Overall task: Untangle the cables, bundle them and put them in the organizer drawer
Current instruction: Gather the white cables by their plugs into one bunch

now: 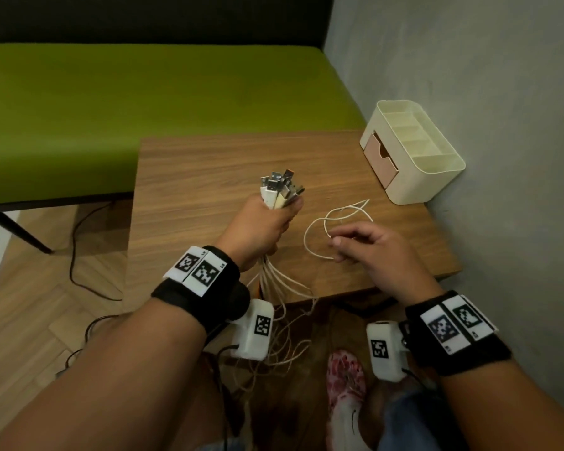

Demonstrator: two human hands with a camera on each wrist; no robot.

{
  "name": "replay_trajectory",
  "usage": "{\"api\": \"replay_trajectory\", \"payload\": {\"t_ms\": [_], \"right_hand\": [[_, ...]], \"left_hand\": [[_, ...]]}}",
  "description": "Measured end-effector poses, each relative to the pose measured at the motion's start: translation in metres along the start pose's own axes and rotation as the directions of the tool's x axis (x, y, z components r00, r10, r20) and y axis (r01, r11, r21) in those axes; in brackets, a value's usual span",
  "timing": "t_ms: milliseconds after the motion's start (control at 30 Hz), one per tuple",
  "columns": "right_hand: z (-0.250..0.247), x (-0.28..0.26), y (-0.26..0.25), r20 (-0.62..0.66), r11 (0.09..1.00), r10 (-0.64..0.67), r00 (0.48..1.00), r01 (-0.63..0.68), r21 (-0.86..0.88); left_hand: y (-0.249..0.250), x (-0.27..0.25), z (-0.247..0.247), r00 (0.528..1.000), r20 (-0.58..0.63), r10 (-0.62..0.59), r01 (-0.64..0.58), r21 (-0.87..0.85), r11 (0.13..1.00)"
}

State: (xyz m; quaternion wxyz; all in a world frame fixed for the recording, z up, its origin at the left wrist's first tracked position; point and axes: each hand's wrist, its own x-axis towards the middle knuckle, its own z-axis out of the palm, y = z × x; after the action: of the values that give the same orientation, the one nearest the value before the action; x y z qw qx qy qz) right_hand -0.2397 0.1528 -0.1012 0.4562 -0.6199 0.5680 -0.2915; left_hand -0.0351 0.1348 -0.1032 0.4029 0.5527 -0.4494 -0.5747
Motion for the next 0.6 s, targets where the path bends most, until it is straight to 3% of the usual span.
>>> {"api": "replay_trajectory", "payload": {"t_ms": [267,400,467,533,600], "right_hand": [[0.005,0.031,0.007,-0.021,0.998,-0.045,0.999,0.044,-0.048],[-0.007,0.049,0.014,-0.075,0.976,-0.118,0.99,0.102,-0.19],[-0.015,0.059,0.018,-0.09,0.923,-0.208,0.974,0.165,-0.348],[-0.021,0.068,0.027,-0.028,0.807,-0.312,0.95,0.249,-0.535],[-0.023,0.078,0.038,0.079,0.721,-0.243,0.967,0.235,-0.652]], "left_hand": [[-0.011,0.018,0.005,0.999,-0.017,-0.029,0.029,0.042,0.999],[-0.011,0.029,0.005,0.998,-0.033,-0.047,0.049,0.063,0.997],[-0.01,0.032,0.007,0.999,-0.014,-0.049,0.05,0.046,0.998],[-0.009,0.034,0.009,0.999,-0.004,-0.045,0.045,0.029,0.999],[-0.011,0.035,0.009,0.998,-0.022,-0.051,0.052,0.022,0.998]]}}
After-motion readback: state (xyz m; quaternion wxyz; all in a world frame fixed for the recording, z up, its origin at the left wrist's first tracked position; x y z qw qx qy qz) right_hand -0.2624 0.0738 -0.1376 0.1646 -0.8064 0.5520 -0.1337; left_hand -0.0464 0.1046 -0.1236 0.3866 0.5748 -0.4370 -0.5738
